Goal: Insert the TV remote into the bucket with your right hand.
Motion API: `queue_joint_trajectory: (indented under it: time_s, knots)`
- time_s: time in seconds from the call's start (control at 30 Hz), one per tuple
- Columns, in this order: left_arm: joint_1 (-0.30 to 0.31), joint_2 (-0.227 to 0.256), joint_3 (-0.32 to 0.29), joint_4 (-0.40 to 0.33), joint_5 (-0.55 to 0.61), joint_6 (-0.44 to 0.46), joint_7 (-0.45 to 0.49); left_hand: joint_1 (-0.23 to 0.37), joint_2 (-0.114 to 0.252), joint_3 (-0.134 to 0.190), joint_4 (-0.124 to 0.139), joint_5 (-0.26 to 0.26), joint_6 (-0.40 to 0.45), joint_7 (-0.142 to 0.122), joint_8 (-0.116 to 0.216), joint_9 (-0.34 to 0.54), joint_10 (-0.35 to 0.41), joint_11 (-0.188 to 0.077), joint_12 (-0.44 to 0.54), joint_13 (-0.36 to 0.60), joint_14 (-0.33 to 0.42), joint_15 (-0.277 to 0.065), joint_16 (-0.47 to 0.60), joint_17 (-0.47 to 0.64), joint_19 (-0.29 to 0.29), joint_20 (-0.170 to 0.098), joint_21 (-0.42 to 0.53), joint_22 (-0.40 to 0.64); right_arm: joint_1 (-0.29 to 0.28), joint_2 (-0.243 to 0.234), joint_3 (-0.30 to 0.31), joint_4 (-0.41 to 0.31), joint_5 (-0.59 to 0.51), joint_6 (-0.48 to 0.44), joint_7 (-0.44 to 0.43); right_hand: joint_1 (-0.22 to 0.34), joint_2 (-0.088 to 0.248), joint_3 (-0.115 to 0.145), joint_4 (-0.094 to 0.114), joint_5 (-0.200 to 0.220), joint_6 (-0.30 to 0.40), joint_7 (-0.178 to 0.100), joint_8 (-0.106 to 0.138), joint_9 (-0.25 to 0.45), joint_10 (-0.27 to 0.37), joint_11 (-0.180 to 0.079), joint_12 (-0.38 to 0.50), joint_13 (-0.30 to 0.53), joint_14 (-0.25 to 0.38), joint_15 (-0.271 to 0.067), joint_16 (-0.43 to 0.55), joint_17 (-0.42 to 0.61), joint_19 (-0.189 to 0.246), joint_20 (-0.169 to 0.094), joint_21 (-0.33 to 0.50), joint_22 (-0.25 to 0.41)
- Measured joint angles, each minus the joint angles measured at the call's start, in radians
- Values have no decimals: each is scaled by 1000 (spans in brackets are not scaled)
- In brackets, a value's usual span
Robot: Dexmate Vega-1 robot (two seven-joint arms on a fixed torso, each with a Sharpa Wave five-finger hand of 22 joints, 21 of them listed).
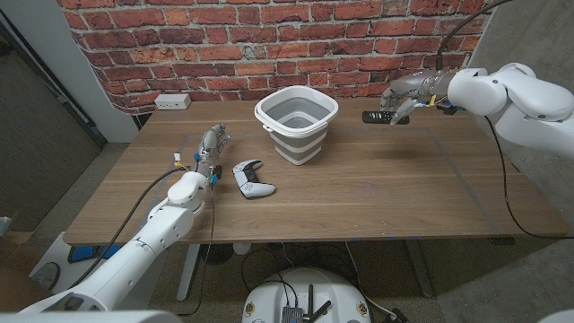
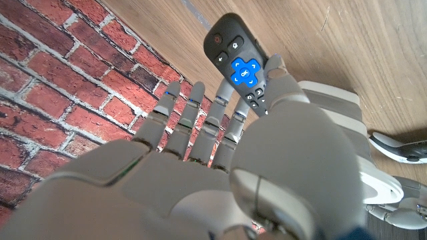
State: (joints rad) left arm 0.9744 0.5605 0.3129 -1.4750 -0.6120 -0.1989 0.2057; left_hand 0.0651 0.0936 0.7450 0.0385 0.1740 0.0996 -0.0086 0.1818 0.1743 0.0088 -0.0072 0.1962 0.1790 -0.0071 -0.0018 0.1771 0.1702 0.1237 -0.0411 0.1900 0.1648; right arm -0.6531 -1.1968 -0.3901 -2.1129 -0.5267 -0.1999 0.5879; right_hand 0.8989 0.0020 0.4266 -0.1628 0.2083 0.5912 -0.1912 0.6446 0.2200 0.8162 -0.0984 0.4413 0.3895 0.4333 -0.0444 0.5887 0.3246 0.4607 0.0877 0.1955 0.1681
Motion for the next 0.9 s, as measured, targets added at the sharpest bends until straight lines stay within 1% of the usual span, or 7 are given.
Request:
queue_joint_trajectory:
  time_s: [0.27, 0.5, 0.53, 0.67, 0.7, 0.83, 0.9]
  knots:
    - [0, -1, 3, 3, 2, -5, -4, 0, 0, 0, 0, 0, 4, 4, 0, 0, 0, 0, 0, 0, 0, 0, 0, 0, 0, 0, 0, 0, 51, 30, -20, -14, 7, -22, 27, 0, 0, -4, 4, 5, 0, 0, -1, 0, 5, 5, 0, 1, 0, 0, 0, 0, -5, 5, -8, 0]
    - [-3, -3, 5, 8, 2, -9, -10, 0, 0, 0, 0, 0, 4, 4, 0, 0, 0, 0, 0, 0, 0, 0, 0, 0, 0, 0, 0, 0, 114, 63, -47, -12, 7, -29, 64, 0, 0, -4, 4, 8, 0, 0, -1, -4, 5, 5, -1, 1, 4, -4, 0, 0, -5, 5, -8, 0]
    - [-4, -4, 6, 11, 2, -10, -12, 0, 0, 0, 0, 0, 4, 4, 0, 0, 0, 0, 0, 0, 0, 0, 0, 0, 0, 0, 0, 0, 130, 71, -54, -9, 5, -26, 82, 0, 0, -4, 4, 8, 0, 0, -1, -5, 5, 5, -1, 1, 4, -4, 0, 0, -5, 5, -8, 0]
    - [-4, -4, 6, 11, 2, -13, -14, 0, 0, 0, 0, 0, 4, 4, 0, 0, 0, 0, 0, 0, 0, 0, 0, 0, 0, 0, 0, 0, 175, 93, -72, 0, 5, -26, 82, 0, 0, -4, 4, 8, 0, 0, -1, -5, 5, 5, -1, 3, 4, -4, 0, 0, -5, 5, -8, 0]
    - [-5, -5, 6, 14, 2, -13, -14, 0, 0, -1, -1, 0, 4, 4, 0, 0, 0, 0, 0, 0, 0, 0, 0, 0, 0, 0, 0, 0, 178, 94, -73, 1, 2, -15, 110, 0, 0, -4, 4, 8, 0, 0, -1, -5, 5, 5, -3, 3, 4, -4, 0, 0, -5, 5, -8, 0]
    - [-5, -6, 7, 15, 2, -14, -15, 0, 0, -3, -3, 0, 4, 4, 0, 0, 0, 0, 0, 0, 0, 0, 0, 0, 0, 0, 0, 0, 209, 108, -83, 6, -1, -8, 126, 0, 0, -4, 4, 8, 6, 6, -3, -5, 9, 9, -4, 4, 12, -2, 2, 0, -5, 5, -8, 0]
    - [-5, -6, 7, 16, 2, -15, -15, 0, 0, -3, -3, 0, 4, 4, 0, 0, 0, 0, 0, 0, 0, 0, 0, 0, 0, 0, 0, 0, 240, 125, -92, 12, -3, 0, 143, 0, 0, -4, 4, 8, 7, 7, -3, -5, 10, 10, -4, 4, 23, -2, 7, 0, -5, 5, -8, 0]
